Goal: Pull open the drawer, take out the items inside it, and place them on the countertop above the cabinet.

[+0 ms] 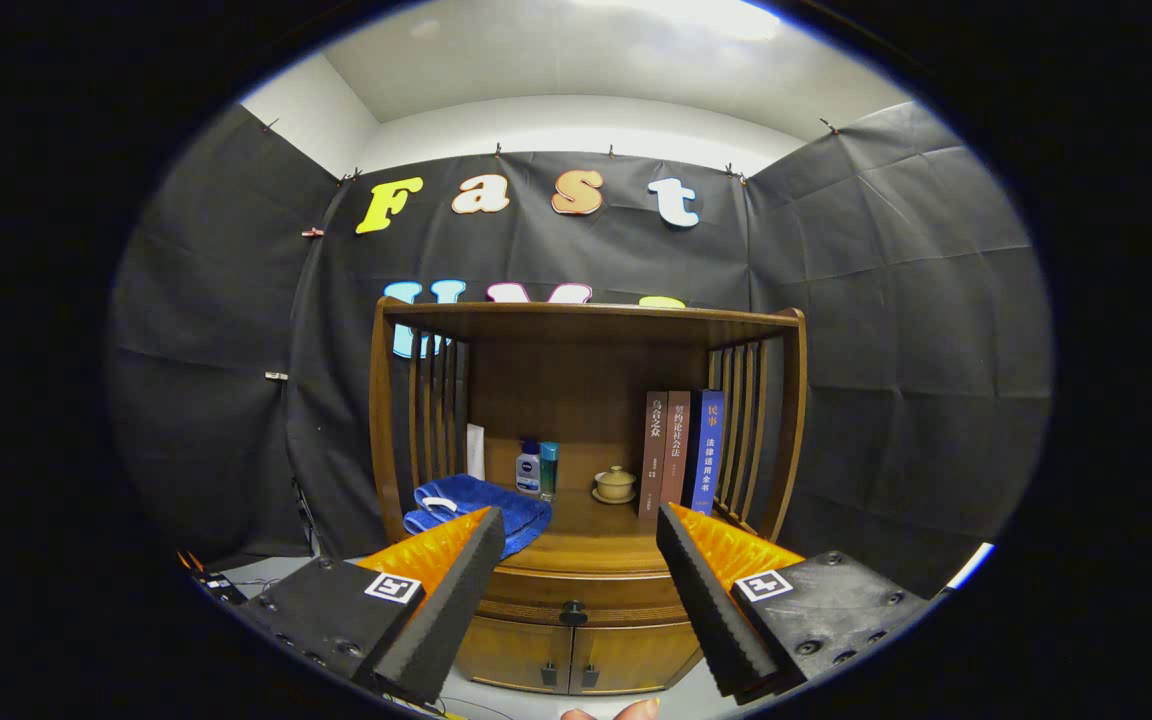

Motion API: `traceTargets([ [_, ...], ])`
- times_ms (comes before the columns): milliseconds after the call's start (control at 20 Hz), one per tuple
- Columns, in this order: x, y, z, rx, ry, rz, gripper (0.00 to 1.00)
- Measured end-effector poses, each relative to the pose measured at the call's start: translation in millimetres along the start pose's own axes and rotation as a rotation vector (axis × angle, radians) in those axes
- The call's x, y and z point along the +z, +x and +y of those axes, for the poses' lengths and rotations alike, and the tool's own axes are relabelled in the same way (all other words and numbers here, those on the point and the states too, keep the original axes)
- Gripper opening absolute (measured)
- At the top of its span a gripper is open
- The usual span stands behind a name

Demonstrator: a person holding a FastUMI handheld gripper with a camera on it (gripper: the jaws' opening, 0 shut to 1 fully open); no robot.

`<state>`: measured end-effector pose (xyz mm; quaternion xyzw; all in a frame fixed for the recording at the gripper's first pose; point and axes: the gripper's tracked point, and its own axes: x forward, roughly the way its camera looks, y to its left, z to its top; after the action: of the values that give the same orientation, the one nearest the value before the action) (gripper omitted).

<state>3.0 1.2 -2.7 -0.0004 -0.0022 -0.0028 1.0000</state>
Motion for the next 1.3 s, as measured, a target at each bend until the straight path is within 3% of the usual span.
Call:
traceTargets([
  [350, -15, 13, 10, 0.009, 0.01, -0.01, 0.98],
  [750, -72, 43, 20, 0.018, 0.023, -0.019, 0.98],
  [1300, -208, 106, 19, 0.022, -0.005, 0.093, 0.98],
])
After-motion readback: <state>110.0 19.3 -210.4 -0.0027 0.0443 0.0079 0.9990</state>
